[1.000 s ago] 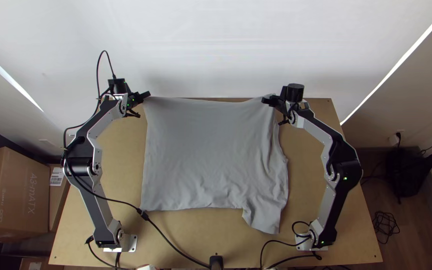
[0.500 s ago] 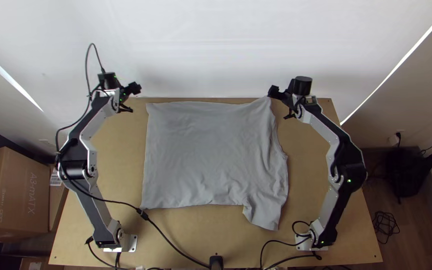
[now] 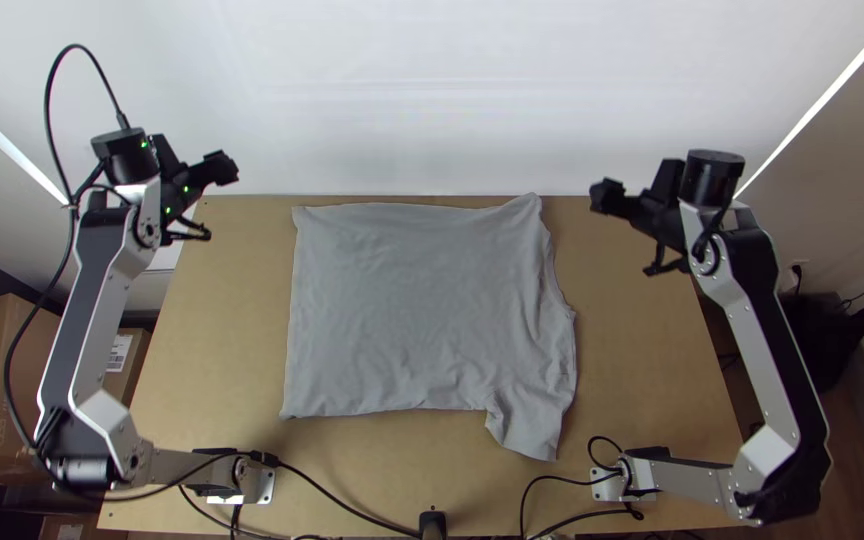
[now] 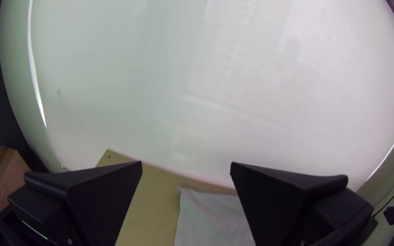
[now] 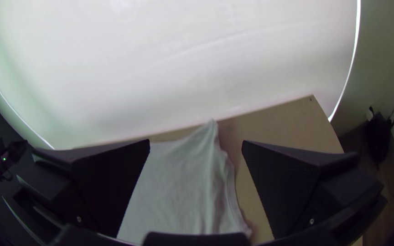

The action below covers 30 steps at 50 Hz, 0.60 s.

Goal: Fold the t-shirt

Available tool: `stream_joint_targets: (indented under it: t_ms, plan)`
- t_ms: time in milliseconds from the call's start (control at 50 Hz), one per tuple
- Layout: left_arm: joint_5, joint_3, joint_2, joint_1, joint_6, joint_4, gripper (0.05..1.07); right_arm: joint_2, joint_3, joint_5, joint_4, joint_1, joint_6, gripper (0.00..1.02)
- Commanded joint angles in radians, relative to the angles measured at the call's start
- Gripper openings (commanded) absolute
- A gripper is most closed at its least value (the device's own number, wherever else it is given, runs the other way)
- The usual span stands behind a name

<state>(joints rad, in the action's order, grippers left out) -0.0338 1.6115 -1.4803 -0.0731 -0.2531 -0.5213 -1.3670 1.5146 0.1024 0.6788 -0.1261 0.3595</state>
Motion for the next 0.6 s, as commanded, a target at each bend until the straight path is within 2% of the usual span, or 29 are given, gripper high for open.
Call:
stream_joint_targets:
  t_ms: [0, 40, 200, 440, 480, 540, 580]
  plan:
    - [0.012, -0.090, 0.121, 0.022, -0.006, -0.082, 1.03, 0.057, -0.053, 0.011, 0.168, 0.017, 0.010, 0.93]
    - [0.012, -0.124, 0.169, 0.025, -0.012, -0.092, 1.03, 0.086, -0.079, 0.011, 0.209, 0.022, 0.009, 0.99]
    - [0.011, -0.249, 0.319, 0.036, -0.021, -0.109, 1.03, 0.236, -0.274, 0.039, 0.220, 0.040, 0.010, 0.99]
    - [0.012, -0.269, 0.405, 0.038, -0.029, -0.169, 1.03, 0.365, -0.513, 0.099, 0.265, 0.019, 0.013, 0.95]
    - [0.012, -0.269, 0.408, 0.036, -0.029, -0.169, 1.03, 0.367, -0.536, 0.125, 0.283, 0.009, 0.015, 0.95]
    - [0.012, -0.271, 0.410, 0.036, -0.029, -0.171, 1.03, 0.353, -0.571, 0.215, 0.326, 0.008, 0.022, 0.95]
    - [0.012, -0.271, 0.410, 0.036, -0.029, -0.169, 1.03, 0.347, -0.597, 0.238, 0.332, 0.014, 0.022, 0.95]
